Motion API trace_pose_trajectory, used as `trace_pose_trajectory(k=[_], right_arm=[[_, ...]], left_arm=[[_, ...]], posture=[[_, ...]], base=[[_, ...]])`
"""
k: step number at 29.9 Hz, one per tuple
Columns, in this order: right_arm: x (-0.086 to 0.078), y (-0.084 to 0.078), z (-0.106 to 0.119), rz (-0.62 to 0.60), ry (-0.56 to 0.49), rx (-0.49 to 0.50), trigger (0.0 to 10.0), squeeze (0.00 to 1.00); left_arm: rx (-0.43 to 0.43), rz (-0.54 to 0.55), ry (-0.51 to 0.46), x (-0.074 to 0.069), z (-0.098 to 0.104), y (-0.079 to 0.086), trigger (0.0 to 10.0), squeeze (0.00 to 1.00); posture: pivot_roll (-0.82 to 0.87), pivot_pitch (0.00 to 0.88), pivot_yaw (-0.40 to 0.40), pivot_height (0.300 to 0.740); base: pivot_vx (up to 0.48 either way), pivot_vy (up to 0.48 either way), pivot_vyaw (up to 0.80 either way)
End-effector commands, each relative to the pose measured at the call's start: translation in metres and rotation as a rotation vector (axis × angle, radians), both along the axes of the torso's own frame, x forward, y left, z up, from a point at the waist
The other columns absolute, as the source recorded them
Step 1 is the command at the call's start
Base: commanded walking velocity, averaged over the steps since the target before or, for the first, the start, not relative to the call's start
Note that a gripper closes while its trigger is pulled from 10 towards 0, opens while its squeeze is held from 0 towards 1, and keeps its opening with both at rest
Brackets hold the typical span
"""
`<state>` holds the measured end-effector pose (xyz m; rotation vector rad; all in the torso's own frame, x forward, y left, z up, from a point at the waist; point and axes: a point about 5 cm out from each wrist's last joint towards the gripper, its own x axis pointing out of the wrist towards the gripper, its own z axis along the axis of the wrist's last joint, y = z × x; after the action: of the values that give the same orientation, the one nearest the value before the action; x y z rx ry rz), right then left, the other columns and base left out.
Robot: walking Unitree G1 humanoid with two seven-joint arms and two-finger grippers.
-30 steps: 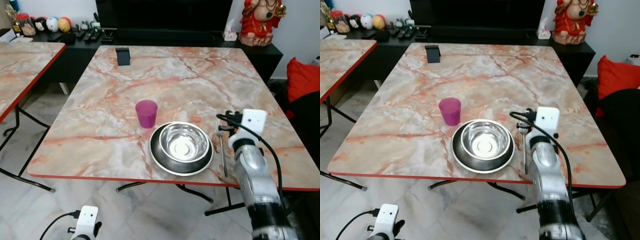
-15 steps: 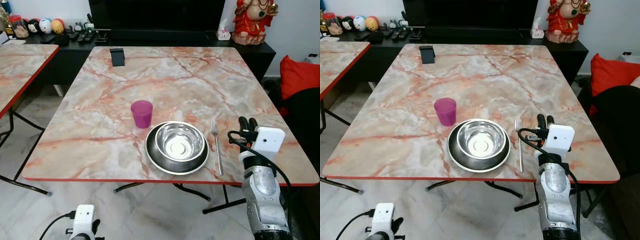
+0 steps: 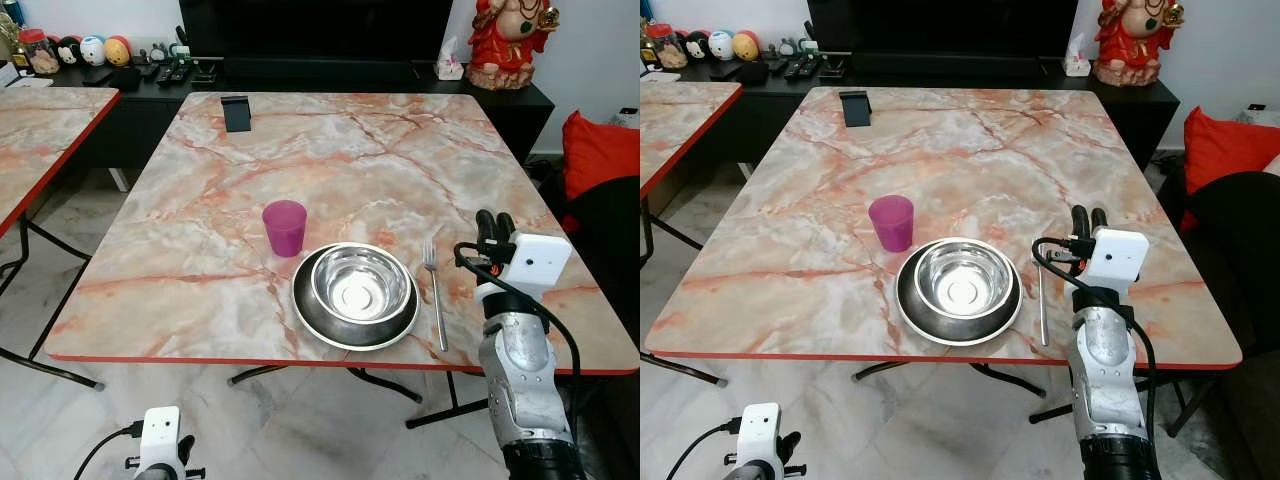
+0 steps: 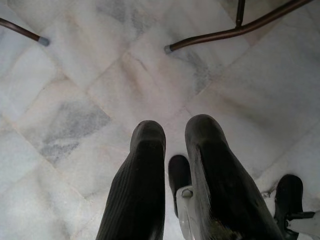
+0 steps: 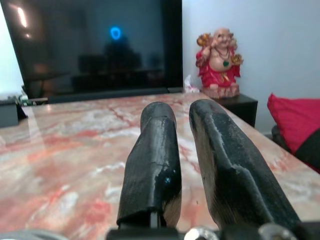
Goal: Setting the table
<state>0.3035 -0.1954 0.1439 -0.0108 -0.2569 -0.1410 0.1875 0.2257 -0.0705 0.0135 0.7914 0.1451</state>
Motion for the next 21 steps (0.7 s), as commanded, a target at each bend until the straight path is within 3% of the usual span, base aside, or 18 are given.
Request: trace_pose_trajectory(k=[1,12,21], right_arm=[[0.003,-0.004,0.005,-0.018,-0.028,0.021,10.0,0.00],[0.011,0.004,0.004,0.006,-0.021,0.032,10.0,0.00],[0.014,0.004,0.004,0.016,-0.027,0.025,10.0,0.00]], left_arm=[[-0.004,-0.007,0.029,-0.003,-0.003,-0.001,10.0,0.00],[-0.010,0.006,0.009,0.004,0.000,-0.002,10.0,0.00],[-0.011,0.004,0.029,-0.001,-0.003,-0.004,10.0,0.00]], posture=[[-0.12,0.000,-0.006,0.740],[-0.09,0.000,-0.018,0.740],[-0.09,0.000,-0.016,0.740]], base=[[0.000,0.386,0.00],[0.000,0.386,0.00],[0.000,-0.043,0.00]])
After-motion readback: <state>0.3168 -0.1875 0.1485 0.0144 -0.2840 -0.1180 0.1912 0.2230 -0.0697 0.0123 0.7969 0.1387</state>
